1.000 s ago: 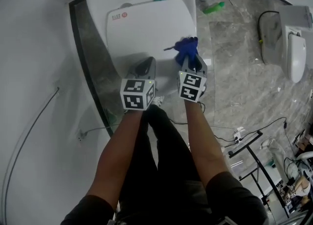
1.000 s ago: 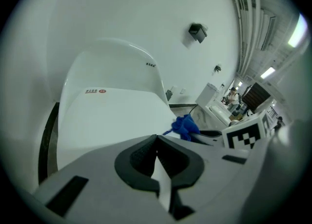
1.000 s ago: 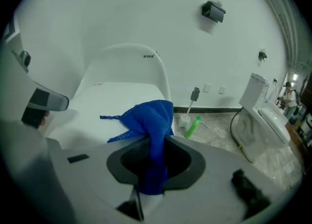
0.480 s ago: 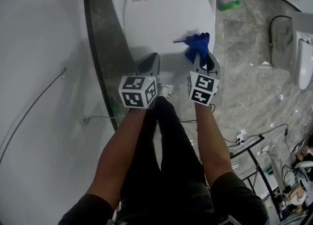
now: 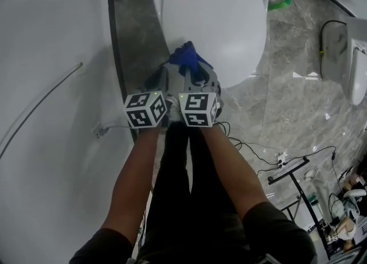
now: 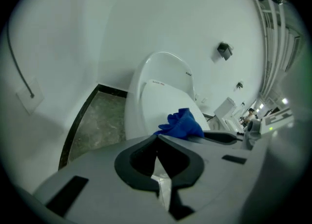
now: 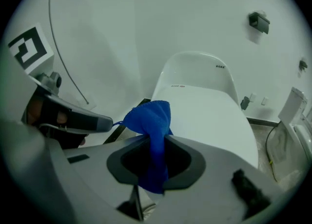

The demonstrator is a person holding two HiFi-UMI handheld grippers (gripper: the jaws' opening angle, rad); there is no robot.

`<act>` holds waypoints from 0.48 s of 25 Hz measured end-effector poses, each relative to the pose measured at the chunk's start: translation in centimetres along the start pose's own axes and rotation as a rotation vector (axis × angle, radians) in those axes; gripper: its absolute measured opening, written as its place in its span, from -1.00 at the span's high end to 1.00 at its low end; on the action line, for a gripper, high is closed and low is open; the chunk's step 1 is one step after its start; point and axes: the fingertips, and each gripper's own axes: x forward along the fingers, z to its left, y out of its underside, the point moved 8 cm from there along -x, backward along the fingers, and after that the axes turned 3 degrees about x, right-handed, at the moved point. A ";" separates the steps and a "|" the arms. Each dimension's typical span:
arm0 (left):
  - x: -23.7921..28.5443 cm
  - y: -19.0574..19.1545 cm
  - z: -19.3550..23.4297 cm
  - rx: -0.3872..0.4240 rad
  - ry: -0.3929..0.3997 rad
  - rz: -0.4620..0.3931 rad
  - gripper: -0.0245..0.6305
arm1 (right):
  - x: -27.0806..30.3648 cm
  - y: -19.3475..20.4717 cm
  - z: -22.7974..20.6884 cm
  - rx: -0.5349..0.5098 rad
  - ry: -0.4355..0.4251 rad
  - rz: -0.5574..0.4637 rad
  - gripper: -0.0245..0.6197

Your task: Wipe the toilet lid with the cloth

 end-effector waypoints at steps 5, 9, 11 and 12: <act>-0.5 1.1 2.4 -0.029 -0.025 0.002 0.89 | 2.1 1.6 2.2 -0.032 0.001 0.071 0.71; -0.1 1.1 1.7 0.025 -0.005 0.008 0.89 | 2.1 2.1 2.0 -0.076 0.038 0.055 0.71; 0.1 1.2 1.1 0.049 0.012 0.016 0.89 | 1.7 2.3 1.3 -0.054 0.057 0.047 0.71; 0.2 1.4 0.8 0.056 0.020 0.022 0.89 | 1.5 2.5 0.7 -0.038 0.068 0.043 0.71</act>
